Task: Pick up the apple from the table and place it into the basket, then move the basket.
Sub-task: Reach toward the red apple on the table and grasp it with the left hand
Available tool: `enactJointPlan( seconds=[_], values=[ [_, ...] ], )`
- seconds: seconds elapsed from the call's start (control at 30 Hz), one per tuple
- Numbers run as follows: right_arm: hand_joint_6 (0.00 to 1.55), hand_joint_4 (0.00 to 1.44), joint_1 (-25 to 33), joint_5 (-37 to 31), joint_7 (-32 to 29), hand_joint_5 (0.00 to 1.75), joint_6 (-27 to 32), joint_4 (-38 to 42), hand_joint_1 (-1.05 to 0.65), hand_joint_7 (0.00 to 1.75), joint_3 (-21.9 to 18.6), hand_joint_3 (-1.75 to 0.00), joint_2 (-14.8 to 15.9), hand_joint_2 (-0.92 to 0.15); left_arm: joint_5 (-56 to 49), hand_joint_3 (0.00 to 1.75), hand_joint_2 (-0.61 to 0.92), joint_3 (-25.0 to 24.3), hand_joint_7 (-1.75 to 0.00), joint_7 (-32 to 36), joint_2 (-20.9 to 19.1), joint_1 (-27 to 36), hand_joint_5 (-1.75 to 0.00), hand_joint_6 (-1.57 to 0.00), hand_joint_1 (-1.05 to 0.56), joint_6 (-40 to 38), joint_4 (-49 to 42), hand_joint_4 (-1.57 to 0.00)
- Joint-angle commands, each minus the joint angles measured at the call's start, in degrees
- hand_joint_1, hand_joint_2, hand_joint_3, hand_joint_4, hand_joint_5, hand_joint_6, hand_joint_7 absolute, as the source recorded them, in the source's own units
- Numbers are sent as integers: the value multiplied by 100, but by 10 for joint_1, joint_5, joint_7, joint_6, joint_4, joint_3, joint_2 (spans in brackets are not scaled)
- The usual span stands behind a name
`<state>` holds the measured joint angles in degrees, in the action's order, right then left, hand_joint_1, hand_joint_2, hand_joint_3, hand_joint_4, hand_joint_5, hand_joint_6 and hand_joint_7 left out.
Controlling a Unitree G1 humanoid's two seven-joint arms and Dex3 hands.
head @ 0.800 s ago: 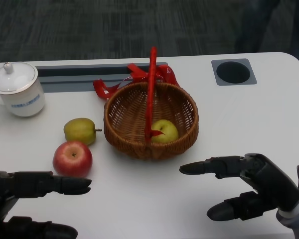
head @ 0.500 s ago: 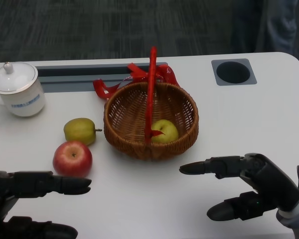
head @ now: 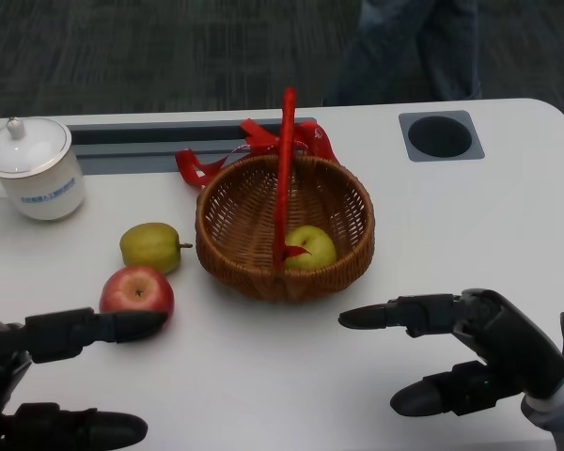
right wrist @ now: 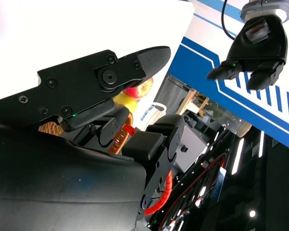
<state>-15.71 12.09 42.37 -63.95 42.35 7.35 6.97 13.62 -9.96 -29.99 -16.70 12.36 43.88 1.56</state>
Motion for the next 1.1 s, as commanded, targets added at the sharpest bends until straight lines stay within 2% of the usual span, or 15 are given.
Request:
enactJointPlan(
  seconds=[0.03,0.13,0.2,0.4,0.53,0.77,0.9,1.1],
  values=[
    [69,78,-2,4,-6,0,-3,-5,-52,0,-6,0,6,-82,-56,1,72,-23,0,43,-2,8,0,-55,-57,-16,17,-54],
    [69,78,-2,4,-7,0,-2,-5,-52,0,-6,0,5,-82,-122,1,73,-35,0,85,1,-1,0,-39,-67,-16,9,-35],
    [69,78,-2,4,-7,0,-2,-5,-52,0,-6,0,5,-82,-176,1,74,-43,0,119,3,-12,0,-31,-74,-14,-2,-27],
    [69,79,-3,7,-5,0,-5,-3,-52,0,-5,0,5,-82,-310,0,76,-37,0,226,7,-53,-1,-27,-83,-46,-62,-25],
    [69,79,-4,7,-5,0,-5,-4,-52,0,-6,0,7,-82,-368,0,75,-16,0,308,23,-93,-1,-26,-79,-91,-130,-26],
    [70,80,-4,9,-6,0,-5,-9,-52,0,-6,0,7,-82,-407,0,73,30,-2,417,34,-170,-2,-30,-67,-143,-265,-30],
    [69,80,-7,8,-8,0,-7,-6,-52,0,-6,0,5,-81,-394,0,72,52,-1,449,41,-212,-3,-32,-58,-153,-345,-33],
    [70,80,-4,9,-9,0,-8,-8,-53,0,-7,0,5,-82,-399,0,70,88,-1,492,53,-250,-3,-34,-52,-176,-408,-38]
  ],
)
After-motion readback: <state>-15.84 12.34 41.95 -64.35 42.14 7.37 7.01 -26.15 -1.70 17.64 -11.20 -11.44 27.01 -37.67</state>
